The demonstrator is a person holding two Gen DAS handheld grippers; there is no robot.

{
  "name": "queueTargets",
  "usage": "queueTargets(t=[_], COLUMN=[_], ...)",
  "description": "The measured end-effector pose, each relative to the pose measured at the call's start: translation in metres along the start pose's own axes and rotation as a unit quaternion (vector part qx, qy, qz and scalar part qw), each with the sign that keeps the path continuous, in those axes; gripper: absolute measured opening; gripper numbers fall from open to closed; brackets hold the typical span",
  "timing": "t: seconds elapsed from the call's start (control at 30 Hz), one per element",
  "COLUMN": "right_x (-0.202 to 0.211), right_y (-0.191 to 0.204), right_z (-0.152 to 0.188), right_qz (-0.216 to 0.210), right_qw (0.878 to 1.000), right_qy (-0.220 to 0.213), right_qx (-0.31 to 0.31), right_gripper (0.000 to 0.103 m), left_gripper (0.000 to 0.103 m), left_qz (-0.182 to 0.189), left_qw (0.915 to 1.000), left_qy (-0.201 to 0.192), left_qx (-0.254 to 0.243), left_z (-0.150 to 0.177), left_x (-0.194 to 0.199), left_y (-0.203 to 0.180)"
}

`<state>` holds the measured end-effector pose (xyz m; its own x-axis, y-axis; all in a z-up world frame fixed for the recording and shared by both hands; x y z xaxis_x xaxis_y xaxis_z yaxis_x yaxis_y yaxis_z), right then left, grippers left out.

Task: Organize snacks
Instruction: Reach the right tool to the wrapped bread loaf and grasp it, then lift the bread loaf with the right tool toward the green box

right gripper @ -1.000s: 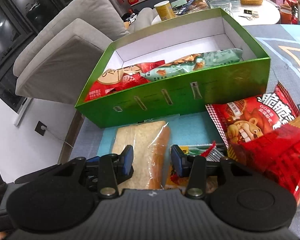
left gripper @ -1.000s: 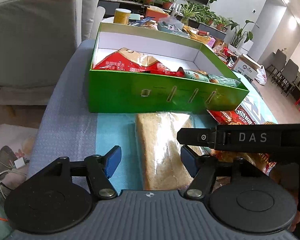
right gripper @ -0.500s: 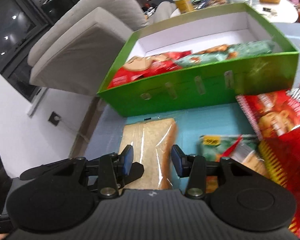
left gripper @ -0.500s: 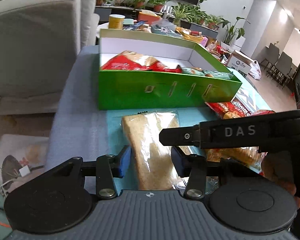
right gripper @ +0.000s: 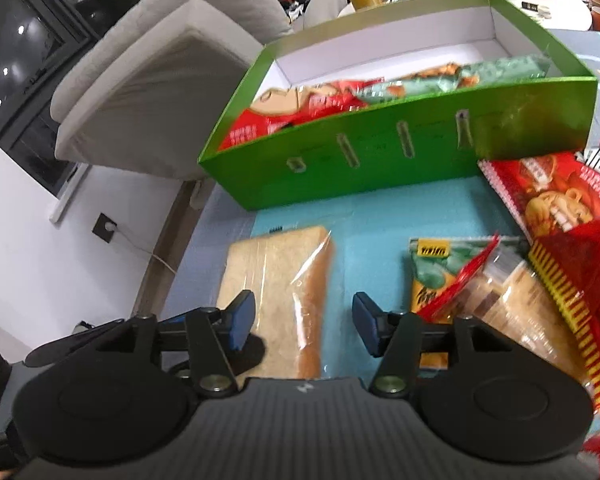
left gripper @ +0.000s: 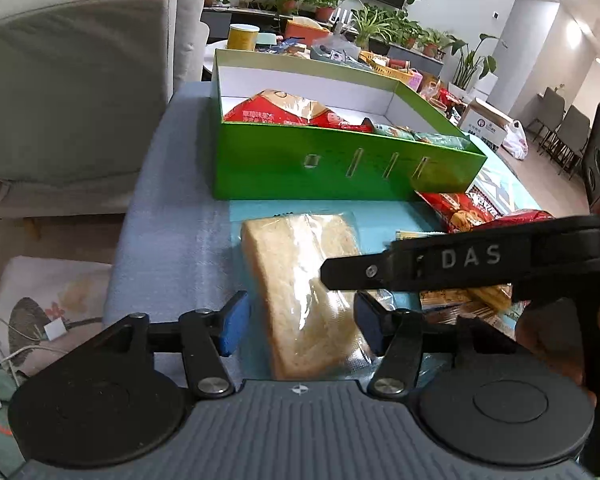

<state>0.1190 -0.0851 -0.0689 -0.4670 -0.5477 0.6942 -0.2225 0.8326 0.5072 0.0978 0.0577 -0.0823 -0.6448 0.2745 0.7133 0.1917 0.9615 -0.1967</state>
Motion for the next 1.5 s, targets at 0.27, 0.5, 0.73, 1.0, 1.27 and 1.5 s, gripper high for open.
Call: queueTargets(t=[0.27, 0.5, 0.73, 1.0, 1.27, 1.5], right_x=[-0.001, 0.026, 0.058, 0.079, 0.079, 0.072], right_y=[0.009, 0.023, 0.041, 0.052, 0.041, 0.03], right_z=[-0.001, -0.007, -0.027, -0.052, -0.069, -0.095], right_qz=[0.005, -0.003, -0.021, -0.031, -0.05, -0.072], right_qw=[1.0, 0.998, 0.993, 0.986, 0.985, 0.984], right_qy=[-0.008, -0.045, -0.1, -0.148, -0.159, -0.165], right_qx=[0.022, 0.034, 0.054, 0.064, 0.038, 0.01], right_gripper=[0.048, 0.048, 0.048, 0.048, 0.049, 0.049], left_gripper=[0.052, 0.052, 0.052, 0.052, 0.052, 0.052], left_qz=[0.027, 0.022, 0.007, -0.002, -0.021, -0.034], left_qw=[0.9995, 0.9985, 0.9938, 0.987, 0.9835, 0.9816], left_qy=[-0.005, -0.049, -0.108, -0.154, -0.166, -0.169], left_qx=[0.016, -0.005, -0.026, -0.046, -0.069, -0.083], left_z=[-0.001, -0.013, -0.04, -0.07, -0.09, -0.117], left_x=[0.0, 0.029, 0.067, 0.089, 0.081, 0.067], left_y=[-0.001, -0.016, -0.029, -0.045, -0.055, -0.058])
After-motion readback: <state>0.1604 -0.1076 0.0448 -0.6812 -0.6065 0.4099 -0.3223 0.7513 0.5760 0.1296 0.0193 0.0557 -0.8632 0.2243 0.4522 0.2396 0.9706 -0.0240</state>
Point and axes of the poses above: each gripper's, at about its wrist camera, not at the fingertips, and x roughly against the way its jaws point, y to its left, z to its underside, the point moved 4 cm from there along -x, roughly the way its jaws point, and after that the axes turned 4 degrees about -z, right-handed, at the moved point
